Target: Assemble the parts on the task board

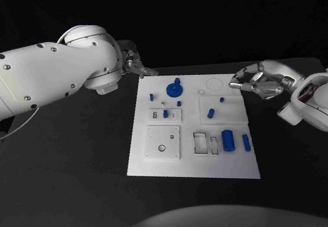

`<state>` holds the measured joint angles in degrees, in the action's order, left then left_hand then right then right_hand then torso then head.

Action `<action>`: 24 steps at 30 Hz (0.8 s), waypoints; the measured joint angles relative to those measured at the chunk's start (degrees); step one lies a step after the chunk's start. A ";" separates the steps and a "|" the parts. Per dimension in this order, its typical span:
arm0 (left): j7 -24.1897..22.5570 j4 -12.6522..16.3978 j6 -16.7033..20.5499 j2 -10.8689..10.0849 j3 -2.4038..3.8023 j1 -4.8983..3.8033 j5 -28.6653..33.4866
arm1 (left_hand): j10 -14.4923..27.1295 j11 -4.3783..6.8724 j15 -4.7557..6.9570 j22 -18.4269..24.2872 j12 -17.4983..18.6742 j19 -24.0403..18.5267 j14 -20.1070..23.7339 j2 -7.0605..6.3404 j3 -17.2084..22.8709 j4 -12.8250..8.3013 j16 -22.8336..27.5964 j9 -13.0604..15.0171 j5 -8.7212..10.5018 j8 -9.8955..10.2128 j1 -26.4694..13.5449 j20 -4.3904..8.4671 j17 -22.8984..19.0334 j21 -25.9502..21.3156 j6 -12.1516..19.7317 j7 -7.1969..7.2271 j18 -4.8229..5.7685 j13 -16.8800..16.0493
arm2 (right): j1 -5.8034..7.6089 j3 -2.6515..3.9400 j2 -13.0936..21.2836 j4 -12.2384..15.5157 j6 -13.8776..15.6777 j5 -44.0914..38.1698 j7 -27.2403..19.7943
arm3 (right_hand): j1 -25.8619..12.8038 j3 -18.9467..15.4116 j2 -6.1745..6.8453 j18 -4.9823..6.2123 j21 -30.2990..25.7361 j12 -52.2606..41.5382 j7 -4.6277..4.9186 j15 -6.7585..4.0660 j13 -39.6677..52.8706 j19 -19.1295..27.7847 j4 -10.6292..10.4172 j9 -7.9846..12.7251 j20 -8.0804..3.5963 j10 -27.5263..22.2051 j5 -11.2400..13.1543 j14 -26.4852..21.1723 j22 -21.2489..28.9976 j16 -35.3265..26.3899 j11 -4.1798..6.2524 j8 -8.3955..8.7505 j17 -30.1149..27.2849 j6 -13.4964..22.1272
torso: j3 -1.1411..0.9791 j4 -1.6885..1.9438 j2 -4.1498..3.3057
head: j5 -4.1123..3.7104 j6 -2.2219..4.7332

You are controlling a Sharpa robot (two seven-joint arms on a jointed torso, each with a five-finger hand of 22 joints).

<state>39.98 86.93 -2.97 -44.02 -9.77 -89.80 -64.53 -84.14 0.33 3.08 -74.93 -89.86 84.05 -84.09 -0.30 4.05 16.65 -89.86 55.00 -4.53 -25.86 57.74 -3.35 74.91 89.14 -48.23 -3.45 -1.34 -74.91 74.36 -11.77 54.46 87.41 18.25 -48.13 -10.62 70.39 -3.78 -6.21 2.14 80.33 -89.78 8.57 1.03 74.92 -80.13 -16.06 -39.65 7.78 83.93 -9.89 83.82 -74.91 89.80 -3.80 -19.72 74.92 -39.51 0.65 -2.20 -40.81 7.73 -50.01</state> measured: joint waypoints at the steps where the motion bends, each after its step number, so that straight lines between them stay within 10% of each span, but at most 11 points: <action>1: 0.01 -1.20 -0.76 0.76 -0.08 -0.05 0.30 | 0.00 0.00 0.00 0.00 0.00 0.00 0.00 0.00 0.00 0.00 0.00 0.00 0.00 -0.13 0.00 0.00 0.00 0.00 -0.09 0.09 0.00 0.00 | 0.00 0.00 -0.08 -0.01 0.00 0.02 -0.01 | -0.12 0.00 -0.12 0.00 0.00 0.00 0.00 0.00 0.00 0.00 0.00 0.00 0.00 0.01 0.00 0.00 0.00 0.00 -0.01 0.00 0.00 0.00 | 0.03 -0.03 0.00 | 0.05 0.00; 14: 0.02 -13.26 -6.31 9.38 -0.57 2.29 2.76 | 0.21 0.20 0.21 0.01 0.00 -0.13 0.21 0.52 0.04 -0.04 0.00 0.33 -0.94 -0.74 1.96 0.12 -0.01 0.00 -1.63 0.39 0.00 0.00 | 0.00 0.00 -0.73 -0.50 -0.37 0.13 0.08 | -0.19 0.00 -0.19 0.00 0.22 0.00 0.00 0.20 0.00 0.00 0.00 0.00 0.00 0.21 -0.31 0.20 0.00 0.00 -0.20 0.00 -0.01 0.00 | 0.32 -0.53 -0.14 | 0.34 0.32; 24: 0.02 -17.47 -6.98 11.75 -0.65 4.27 2.80 | 0.00 0.41 0.41 0.01 0.00 0.00 0.01 0.77 0.40 -0.40 0.00 0.51 -2.90 -0.74 4.23 0.41 -0.01 0.00 -1.84 0.60 0.00 0.00 | 0.00 0.00 -0.89 -0.59 -0.73 0.15 0.14 | -0.19 0.00 -0.19 0.00 0.22 0.00 0.00 0.20 0.00 0.00 0.00 0.00 0.00 0.21 -0.55 0.20 -0.04 0.00 -0.20 0.00 -0.01 -0.01 | 0.31 -0.53 -0.14 | 0.26 0.44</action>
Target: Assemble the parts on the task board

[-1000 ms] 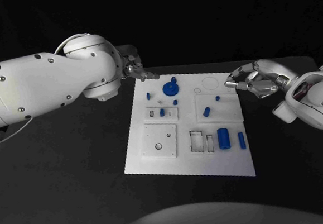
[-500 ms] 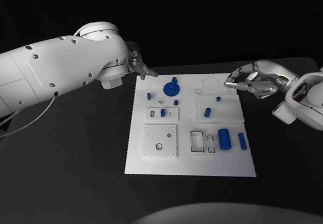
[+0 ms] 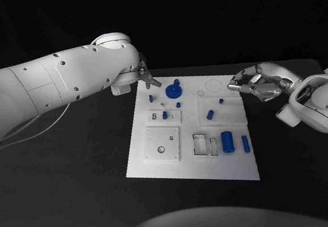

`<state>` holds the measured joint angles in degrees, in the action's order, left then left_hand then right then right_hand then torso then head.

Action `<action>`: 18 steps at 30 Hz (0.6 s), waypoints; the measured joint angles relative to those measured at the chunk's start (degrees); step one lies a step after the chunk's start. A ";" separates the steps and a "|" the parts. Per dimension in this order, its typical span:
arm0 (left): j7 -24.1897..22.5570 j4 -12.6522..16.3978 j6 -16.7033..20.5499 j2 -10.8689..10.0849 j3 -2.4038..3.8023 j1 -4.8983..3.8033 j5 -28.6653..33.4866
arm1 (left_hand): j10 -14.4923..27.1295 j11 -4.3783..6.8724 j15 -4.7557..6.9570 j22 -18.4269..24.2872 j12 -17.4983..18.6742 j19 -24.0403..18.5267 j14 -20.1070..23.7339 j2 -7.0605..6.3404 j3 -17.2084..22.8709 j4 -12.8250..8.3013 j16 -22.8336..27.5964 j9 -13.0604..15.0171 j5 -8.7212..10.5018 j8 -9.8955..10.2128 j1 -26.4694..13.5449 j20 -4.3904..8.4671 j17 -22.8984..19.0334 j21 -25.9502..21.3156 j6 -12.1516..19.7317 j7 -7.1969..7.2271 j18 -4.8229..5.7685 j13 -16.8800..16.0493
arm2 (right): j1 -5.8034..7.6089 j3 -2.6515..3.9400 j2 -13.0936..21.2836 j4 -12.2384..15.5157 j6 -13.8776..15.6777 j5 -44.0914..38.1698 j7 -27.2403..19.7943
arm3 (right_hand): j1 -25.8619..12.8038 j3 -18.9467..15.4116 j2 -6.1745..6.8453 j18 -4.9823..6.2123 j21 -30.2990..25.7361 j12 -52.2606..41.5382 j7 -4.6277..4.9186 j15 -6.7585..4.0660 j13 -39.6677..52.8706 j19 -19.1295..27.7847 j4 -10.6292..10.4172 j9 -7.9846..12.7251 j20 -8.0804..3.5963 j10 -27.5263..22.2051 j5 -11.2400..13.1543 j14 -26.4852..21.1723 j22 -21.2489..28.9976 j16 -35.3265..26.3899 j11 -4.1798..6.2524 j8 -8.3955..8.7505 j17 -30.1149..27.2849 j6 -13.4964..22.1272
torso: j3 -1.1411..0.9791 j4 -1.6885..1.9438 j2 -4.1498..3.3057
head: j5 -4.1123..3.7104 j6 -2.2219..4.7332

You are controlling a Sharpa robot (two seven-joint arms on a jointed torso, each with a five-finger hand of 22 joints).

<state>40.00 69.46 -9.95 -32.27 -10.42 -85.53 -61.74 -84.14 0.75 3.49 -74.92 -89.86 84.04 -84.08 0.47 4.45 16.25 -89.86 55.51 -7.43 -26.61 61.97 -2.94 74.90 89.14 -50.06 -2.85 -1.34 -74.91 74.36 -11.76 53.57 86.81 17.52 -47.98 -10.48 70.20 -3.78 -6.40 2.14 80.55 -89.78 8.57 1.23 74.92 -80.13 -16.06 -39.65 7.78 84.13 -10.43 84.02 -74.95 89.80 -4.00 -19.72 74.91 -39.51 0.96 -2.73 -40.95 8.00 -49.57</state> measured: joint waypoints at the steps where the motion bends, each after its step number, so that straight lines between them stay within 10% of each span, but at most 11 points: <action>1: 0.00 -0.31 -0.01 0.12 -0.02 0.22 -0.05 | 0.00 0.00 0.00 0.00 0.00 0.00 0.00 0.07 0.00 0.00 0.00 0.05 0.00 0.00 0.07 0.00 0.00 0.00 0.00 0.00 0.00 0.00 | 0.00 0.00 0.00 0.00 -0.04 0.00 0.00 | 0.00 0.00 0.00 0.00 0.00 0.00 0.00 0.00 0.00 0.00 0.00 0.00 0.00 0.00 0.00 0.00 0.00 0.00 0.00 0.00 0.00 0.00 | 0.00 0.01 0.00 | -0.03 0.02; 18: 0.00 -1.70 -0.01 0.70 -0.08 1.69 -0.72 | 0.00 0.00 0.00 0.00 0.00 0.00 0.00 0.27 0.17 -0.17 0.00 0.24 -0.91 0.01 1.47 0.00 0.04 0.00 0.00 0.00 0.01 0.00 | -0.01 0.00 -0.16 -0.24 -0.51 0.02 0.14 | 0.00 0.00 0.00 0.00 0.00 0.00 0.00 0.00 0.00 0.00 0.00 0.05 0.00 0.00 -0.44 0.00 0.01 0.00 0.00 0.00 0.00 0.00 | 0.00 0.08 0.03 | 0.18 0.11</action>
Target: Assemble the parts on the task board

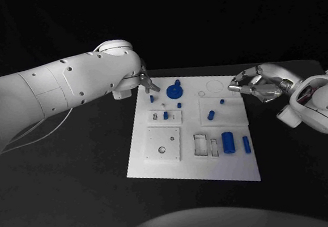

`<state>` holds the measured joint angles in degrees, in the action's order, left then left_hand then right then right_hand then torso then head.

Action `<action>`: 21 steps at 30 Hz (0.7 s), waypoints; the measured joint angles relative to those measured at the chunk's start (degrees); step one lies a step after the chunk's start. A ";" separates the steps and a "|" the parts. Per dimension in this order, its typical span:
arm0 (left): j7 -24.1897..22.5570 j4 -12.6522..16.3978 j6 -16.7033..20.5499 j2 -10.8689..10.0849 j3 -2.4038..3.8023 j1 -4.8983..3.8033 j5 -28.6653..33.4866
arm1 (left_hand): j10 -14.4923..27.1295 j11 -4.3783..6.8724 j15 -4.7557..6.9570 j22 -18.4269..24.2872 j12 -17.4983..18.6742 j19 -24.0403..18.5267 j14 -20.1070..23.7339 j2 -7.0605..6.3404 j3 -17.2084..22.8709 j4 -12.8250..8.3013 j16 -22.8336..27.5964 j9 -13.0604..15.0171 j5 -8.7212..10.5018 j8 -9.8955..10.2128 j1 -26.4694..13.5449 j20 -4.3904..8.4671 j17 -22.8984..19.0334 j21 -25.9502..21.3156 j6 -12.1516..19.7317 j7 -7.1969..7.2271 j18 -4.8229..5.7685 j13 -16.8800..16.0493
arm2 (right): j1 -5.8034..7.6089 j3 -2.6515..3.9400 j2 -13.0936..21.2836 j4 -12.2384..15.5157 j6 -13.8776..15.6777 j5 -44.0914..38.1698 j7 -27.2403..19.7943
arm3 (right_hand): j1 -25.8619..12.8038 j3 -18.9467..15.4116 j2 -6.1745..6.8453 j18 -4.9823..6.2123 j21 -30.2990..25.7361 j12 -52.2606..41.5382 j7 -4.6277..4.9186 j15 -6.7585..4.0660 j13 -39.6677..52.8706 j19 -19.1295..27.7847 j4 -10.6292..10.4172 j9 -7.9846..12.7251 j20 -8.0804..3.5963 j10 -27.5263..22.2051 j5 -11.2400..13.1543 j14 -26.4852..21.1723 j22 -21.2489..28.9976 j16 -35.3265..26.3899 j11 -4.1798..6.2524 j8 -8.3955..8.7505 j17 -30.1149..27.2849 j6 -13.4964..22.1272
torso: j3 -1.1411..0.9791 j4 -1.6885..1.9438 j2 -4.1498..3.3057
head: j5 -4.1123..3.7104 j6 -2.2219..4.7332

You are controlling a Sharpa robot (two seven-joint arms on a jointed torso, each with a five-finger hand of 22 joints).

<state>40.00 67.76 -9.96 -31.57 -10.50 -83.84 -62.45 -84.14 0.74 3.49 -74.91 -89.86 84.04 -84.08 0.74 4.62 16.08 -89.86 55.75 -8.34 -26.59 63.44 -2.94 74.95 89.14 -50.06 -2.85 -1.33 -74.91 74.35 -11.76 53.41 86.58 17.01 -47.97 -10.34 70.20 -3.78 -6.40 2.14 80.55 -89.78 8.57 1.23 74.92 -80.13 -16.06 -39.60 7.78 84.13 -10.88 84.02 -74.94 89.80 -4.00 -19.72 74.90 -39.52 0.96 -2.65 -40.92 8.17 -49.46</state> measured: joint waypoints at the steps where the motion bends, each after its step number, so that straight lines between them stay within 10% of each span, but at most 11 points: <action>1: 0.00 -0.02 0.00 0.03 0.00 0.12 0.00 | 0.00 0.00 0.00 0.00 0.00 0.00 0.00 0.02 0.00 0.00 0.00 0.00 -0.17 0.00 0.02 0.00 0.00 0.00 0.00 0.00 0.00 0.00 | 0.00 0.00 -0.02 0.00 -0.03 0.00 0.01 | 0.00 0.00 0.00 0.00 0.00 0.00 0.00 0.00 0.00 0.00 0.00 0.00 0.00 0.00 0.00 0.00 0.00 0.00 0.00 0.00 0.00 0.00 | -0.01 0.00 0.00 | 0.01 0.01; 21: 0.00 -0.60 -0.19 0.19 -0.13 1.08 0.11 | 0.08 0.08 0.00 0.00 0.00 0.00 0.00 0.17 0.15 -0.15 0.00 0.10 -0.66 0.01 0.63 0.00 -0.01 -0.26 -0.21 0.21 0.00 0.00 | 0.00 0.00 0.09 -0.04 -0.49 0.01 0.30 | 0.00 0.17 0.00 0.00 0.00 0.00 0.00 0.00 0.00 0.00 0.17 0.00 0.00 -0.20 -0.23 0.00 0.01 0.00 -0.20 0.00 0.04 0.00 | 0.03 -0.06 -0.05 | -0.05 -0.35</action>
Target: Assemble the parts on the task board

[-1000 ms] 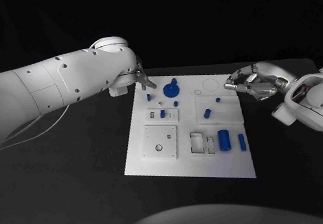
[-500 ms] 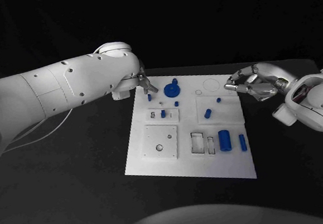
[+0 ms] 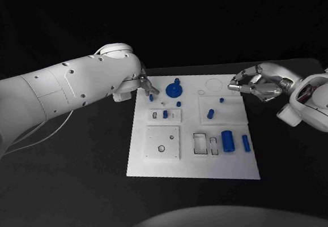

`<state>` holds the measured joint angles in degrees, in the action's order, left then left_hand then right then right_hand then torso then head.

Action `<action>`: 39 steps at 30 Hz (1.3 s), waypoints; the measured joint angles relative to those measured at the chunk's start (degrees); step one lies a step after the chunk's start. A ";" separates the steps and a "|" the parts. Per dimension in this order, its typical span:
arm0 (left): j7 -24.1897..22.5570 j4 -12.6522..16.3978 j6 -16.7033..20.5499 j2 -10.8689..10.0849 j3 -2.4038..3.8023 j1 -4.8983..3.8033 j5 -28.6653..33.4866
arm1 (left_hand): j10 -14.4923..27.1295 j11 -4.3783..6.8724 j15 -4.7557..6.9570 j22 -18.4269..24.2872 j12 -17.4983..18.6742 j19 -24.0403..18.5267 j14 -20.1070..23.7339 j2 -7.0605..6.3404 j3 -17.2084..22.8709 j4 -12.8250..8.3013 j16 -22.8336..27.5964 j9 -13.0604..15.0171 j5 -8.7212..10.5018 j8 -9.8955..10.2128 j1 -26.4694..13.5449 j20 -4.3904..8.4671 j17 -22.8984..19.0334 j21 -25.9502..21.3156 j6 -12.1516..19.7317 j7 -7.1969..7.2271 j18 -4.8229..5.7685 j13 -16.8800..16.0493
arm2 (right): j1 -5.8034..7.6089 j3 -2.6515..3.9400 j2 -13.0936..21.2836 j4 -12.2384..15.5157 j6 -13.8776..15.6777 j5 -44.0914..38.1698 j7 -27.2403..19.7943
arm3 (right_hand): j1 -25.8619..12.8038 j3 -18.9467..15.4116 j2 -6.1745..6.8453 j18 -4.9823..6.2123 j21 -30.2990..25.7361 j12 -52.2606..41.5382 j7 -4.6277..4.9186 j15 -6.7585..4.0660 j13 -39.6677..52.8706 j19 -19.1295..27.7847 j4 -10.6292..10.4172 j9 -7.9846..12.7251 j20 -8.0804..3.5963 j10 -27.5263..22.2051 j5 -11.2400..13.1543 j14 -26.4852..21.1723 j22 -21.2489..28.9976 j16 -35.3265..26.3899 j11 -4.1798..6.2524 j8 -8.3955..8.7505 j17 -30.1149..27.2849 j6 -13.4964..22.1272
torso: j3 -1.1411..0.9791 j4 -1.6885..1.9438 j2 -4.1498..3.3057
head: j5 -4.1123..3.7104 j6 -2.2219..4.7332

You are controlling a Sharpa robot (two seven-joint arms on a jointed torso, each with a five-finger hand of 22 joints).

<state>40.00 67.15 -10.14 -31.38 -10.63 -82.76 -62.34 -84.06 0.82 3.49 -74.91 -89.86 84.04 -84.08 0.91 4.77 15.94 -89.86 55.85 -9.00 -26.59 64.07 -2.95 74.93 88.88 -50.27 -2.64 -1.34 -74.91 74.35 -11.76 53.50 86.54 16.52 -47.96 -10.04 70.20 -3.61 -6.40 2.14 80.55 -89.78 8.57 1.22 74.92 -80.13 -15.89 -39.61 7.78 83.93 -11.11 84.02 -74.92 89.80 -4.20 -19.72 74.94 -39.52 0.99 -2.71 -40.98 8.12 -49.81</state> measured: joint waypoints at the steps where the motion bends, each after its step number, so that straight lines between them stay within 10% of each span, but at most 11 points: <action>1: 0.00 -0.04 -0.03 0.00 -0.02 0.04 0.01 | 0.13 0.13 0.00 0.00 0.00 0.00 0.00 0.00 0.00 0.00 0.00 0.00 -0.02 0.00 0.00 0.00 0.00 0.00 0.00 0.00 0.00 0.00 | 0.00 0.00 0.00 0.00 -0.02 0.00 0.01 | 0.00 0.00 0.00 0.00 0.00 0.00 0.00 0.00 0.00 0.00 0.00 0.00 0.00 0.00 0.00 0.00 0.00 0.00 0.00 0.00 0.00 0.00 | 0.00 0.00 -0.01 | -0.01 -0.01; 39: -0.02 -0.45 0.58 0.08 -0.19 0.86 0.63 | 0.07 0.89 0.62 0.01 0.00 0.00 0.21 0.16 3.55 -0.44 0.00 1.67 -10.20 -0.71 5.94 0.42 -0.02 -0.47 -1.56 0.74 0.01 -0.03 | 0.00 0.00 0.04 -0.20 -0.41 0.00 0.52 | 1.45 0.47 -0.21 0.00 0.00 0.00 0.00 0.00 0.02 0.00 0.47 0.21 0.00 0.00 -2.11 0.00 0.02 0.00 0.00 0.00 -0.02 0.00 | -0.02 -0.02 0.02 | -0.30 -0.20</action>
<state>39.98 66.71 -9.56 -31.30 -10.83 -81.89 -61.71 -83.99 1.71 4.11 -74.91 -89.86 84.04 -83.87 1.06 8.32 15.50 -89.86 57.52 -19.20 -27.30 70.01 -2.53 74.91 88.41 -51.83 -1.90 -1.33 -74.94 74.35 -11.76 53.54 86.34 16.11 -47.96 -9.52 71.65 -3.14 -6.61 2.14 80.54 -89.79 8.57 1.22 74.93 -80.13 -15.41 -39.40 7.78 83.93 -13.22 84.02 -74.90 89.80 -4.20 -19.72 74.92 -39.52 0.97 -2.73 -40.96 7.83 -50.01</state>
